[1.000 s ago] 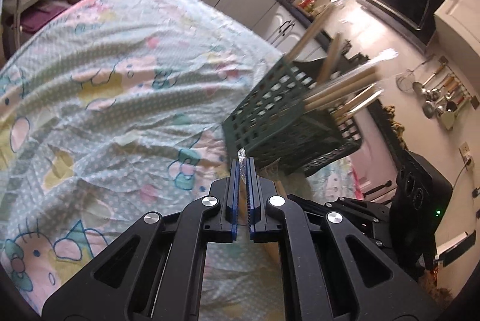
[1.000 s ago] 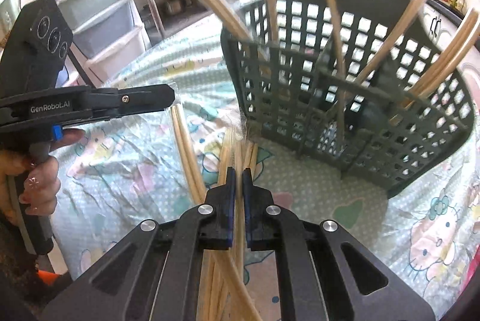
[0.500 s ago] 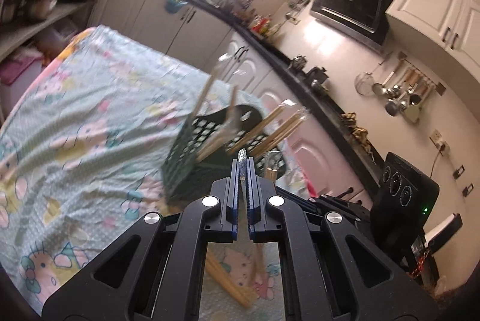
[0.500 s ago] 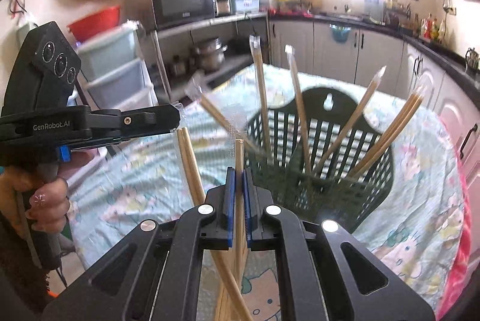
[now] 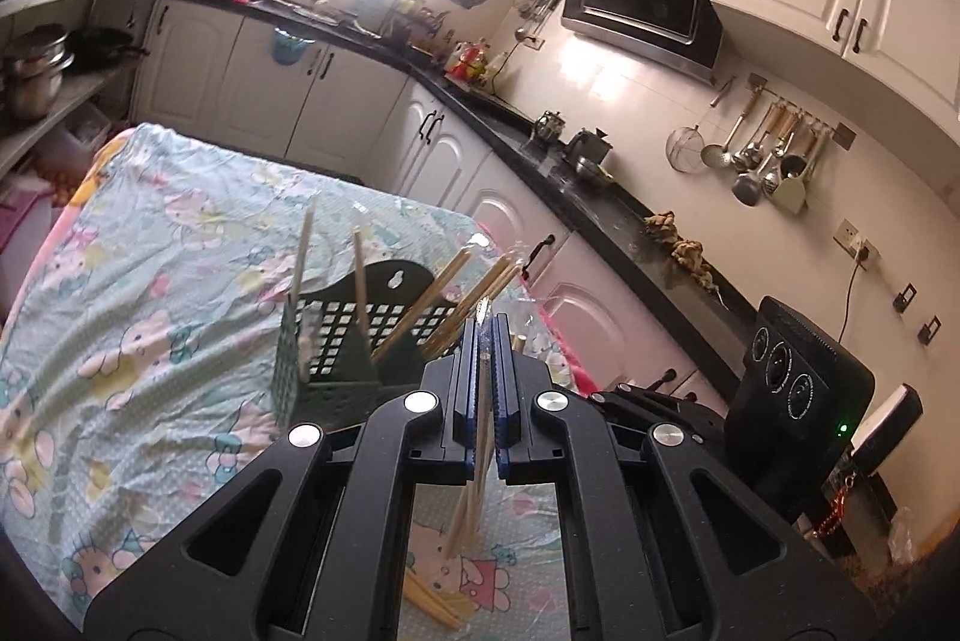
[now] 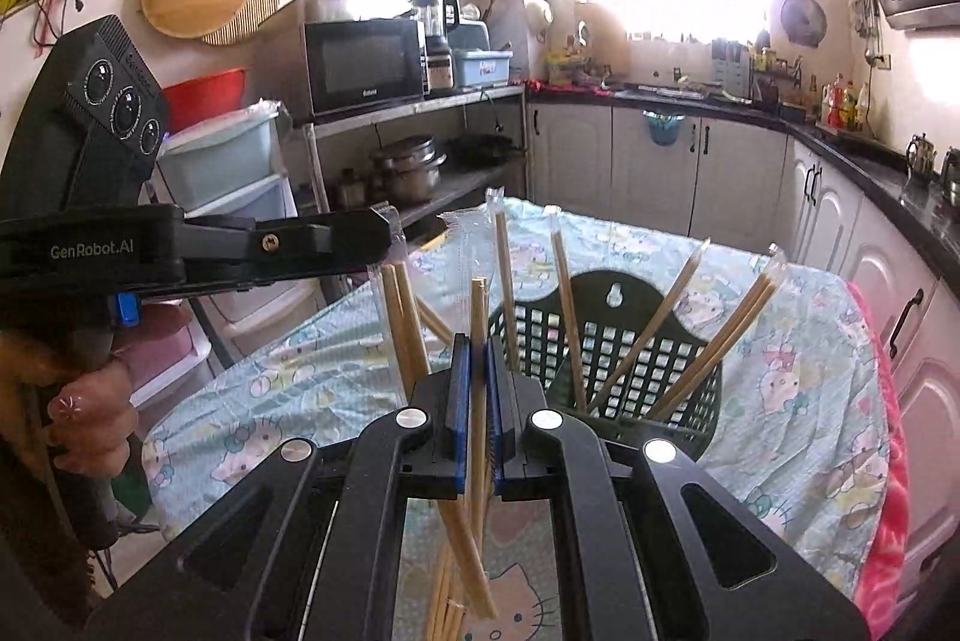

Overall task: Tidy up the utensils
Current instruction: 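Close the left tool on a chopstick and lift it while the right tool grasps and lifts another, then lower the held chopstick into the green basket with the left tool while the right tool lowers its chopstick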

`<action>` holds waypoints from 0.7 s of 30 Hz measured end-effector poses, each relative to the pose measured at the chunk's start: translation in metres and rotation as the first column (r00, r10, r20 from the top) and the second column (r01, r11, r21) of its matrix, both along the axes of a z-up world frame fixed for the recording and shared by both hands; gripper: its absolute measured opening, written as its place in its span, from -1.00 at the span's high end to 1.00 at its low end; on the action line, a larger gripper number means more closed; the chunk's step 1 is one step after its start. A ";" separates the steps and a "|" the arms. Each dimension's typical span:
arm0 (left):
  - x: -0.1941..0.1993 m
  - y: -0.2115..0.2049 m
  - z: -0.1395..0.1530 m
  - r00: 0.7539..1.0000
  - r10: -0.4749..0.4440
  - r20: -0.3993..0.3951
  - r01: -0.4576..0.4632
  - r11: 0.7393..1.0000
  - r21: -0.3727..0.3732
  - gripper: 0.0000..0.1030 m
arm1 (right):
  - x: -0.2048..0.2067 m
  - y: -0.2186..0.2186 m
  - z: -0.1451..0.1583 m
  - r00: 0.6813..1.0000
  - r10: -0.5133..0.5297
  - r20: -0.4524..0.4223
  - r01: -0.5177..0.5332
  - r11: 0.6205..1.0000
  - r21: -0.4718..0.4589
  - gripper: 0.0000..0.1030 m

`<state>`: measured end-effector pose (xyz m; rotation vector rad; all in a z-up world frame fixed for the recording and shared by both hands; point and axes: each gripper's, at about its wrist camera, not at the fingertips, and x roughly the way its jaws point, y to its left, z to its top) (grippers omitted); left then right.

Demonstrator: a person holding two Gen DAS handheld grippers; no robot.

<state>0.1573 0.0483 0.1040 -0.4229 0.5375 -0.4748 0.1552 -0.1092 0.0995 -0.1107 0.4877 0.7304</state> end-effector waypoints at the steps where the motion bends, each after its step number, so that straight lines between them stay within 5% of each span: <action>1: 0.000 -0.001 0.003 1.000 -0.004 0.005 0.004 1.000 0.002 0.97 | 0.000 -0.002 0.003 1.000 -0.002 0.006 0.002 1.000 0.006 0.89; 21: 0.012 -0.013 0.057 0.995 -0.015 0.100 0.014 1.000 0.010 0.97 | 0.011 -0.009 0.049 0.993 -0.064 0.094 0.057 0.996 0.073 0.89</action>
